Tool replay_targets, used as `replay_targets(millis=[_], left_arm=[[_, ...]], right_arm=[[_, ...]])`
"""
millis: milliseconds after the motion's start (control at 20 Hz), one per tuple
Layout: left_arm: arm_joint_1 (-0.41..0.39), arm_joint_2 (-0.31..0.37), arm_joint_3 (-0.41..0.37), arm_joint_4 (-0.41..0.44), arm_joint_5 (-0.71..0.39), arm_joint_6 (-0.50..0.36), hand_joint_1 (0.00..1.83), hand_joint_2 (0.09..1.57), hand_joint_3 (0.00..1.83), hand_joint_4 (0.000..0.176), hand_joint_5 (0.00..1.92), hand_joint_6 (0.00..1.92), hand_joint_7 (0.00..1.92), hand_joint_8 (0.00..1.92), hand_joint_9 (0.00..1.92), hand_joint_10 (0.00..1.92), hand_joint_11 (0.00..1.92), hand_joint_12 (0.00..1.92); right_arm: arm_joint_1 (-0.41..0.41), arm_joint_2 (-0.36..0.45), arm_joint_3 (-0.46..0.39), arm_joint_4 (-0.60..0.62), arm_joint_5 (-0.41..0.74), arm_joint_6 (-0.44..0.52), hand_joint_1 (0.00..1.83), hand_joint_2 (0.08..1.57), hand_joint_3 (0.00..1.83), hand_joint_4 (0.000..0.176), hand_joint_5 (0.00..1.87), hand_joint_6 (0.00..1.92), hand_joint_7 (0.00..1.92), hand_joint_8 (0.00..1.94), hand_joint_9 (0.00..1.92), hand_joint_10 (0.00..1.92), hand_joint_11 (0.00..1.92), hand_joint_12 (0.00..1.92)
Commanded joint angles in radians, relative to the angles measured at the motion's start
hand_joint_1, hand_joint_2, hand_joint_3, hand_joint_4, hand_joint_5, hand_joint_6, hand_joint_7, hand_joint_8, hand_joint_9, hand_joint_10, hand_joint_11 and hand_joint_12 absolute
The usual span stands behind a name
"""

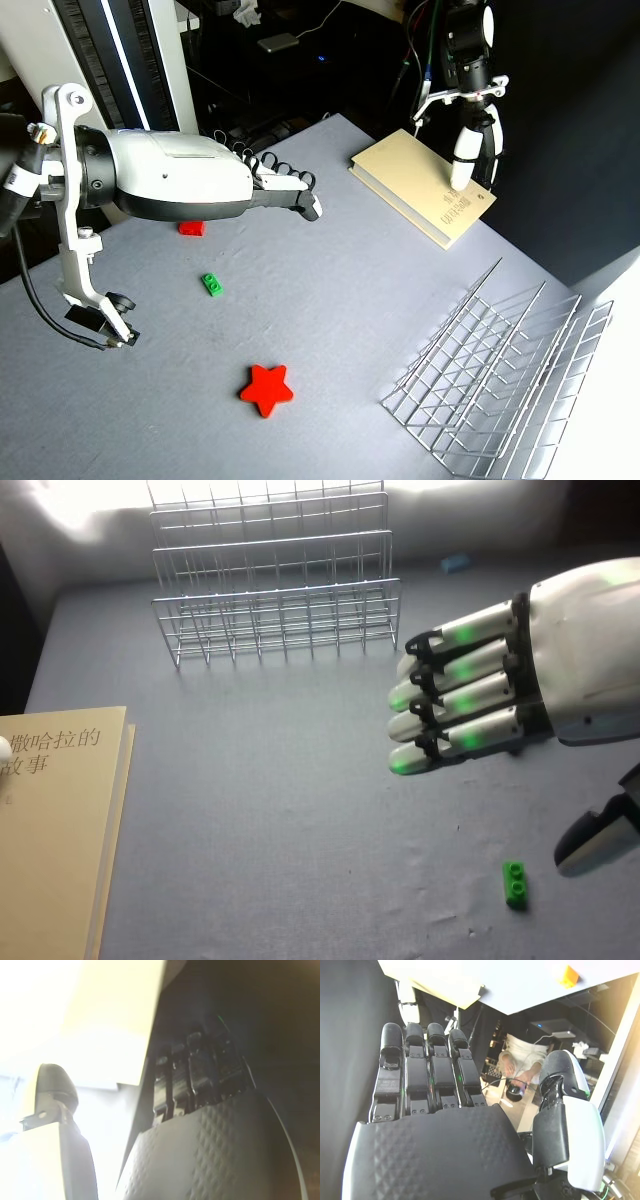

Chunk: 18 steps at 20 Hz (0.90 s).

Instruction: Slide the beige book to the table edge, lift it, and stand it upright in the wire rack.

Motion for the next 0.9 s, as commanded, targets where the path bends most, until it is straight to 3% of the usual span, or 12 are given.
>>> replay_targets(millis=[0, 200, 450, 650, 800, 850], left_arm=[[0.001, 0.005, -0.001, 0.017, 0.010, -0.013, 0.72, 1.03, 0.00, 0.000, 0.28, 0.01, 0.31, 0.01, 0.29, 0.00, 0.00, 0.74], [0.004, -0.001, -0.011, 0.017, 0.013, -0.015, 0.71, 1.04, 0.01, 0.000, 0.28, 0.00, 0.31, 0.00, 0.29, 0.00, 0.00, 0.81], [0.023, -0.010, -0.011, 0.017, 0.005, -0.025, 0.83, 1.04, 0.00, 0.000, 0.36, 0.01, 0.41, 0.01, 0.39, 0.01, 0.01, 0.95], [0.025, -0.016, -0.008, 0.020, 0.004, -0.025, 0.94, 1.05, 0.00, 0.000, 0.54, 0.01, 0.56, 0.01, 0.61, 0.03, 0.24, 0.96], [0.030, -0.016, -0.005, 0.020, 0.004, -0.028, 1.11, 1.09, 0.00, 0.000, 0.72, 0.04, 0.85, 0.08, 0.90, 0.13, 0.48, 1.13], [0.031, -0.016, -0.004, 0.020, 0.004, -0.030, 1.17, 1.17, 0.00, 0.000, 0.81, 0.89, 0.85, 1.06, 0.94, 0.25, 0.56, 1.26]], right_arm=[[0.007, 0.002, -0.002, 0.083, 0.017, -0.006, 0.03, 1.09, 0.00, 0.000, 0.23, 0.01, 0.25, 0.01, 0.25, 0.01, 0.00, 0.67], [0.007, 0.000, -0.002, 0.084, 0.022, -0.005, 0.02, 1.09, 0.00, 0.000, 0.22, 0.00, 0.26, 0.00, 0.25, 0.00, 0.00, 0.67], [0.007, 0.000, -0.002, 0.085, 0.023, -0.004, 0.04, 1.08, 0.00, 0.000, 0.24, 0.00, 0.27, 0.00, 0.25, 0.00, 0.00, 0.71], [0.004, -0.001, -0.002, 0.085, 0.024, -0.004, 0.06, 1.09, 0.00, 0.000, 0.23, 0.00, 0.26, 0.00, 0.26, 0.01, 0.00, 0.74], [0.004, -0.002, -0.002, 0.085, 0.025, -0.004, 0.03, 1.09, 0.00, 0.000, 0.23, 0.00, 0.27, 0.01, 0.27, 0.01, 0.00, 0.76], [0.004, -0.002, -0.002, 0.085, 0.026, -0.004, 0.06, 1.08, 0.00, 0.000, 0.24, 0.01, 0.27, 0.00, 0.26, 0.00, 0.00, 0.70]])
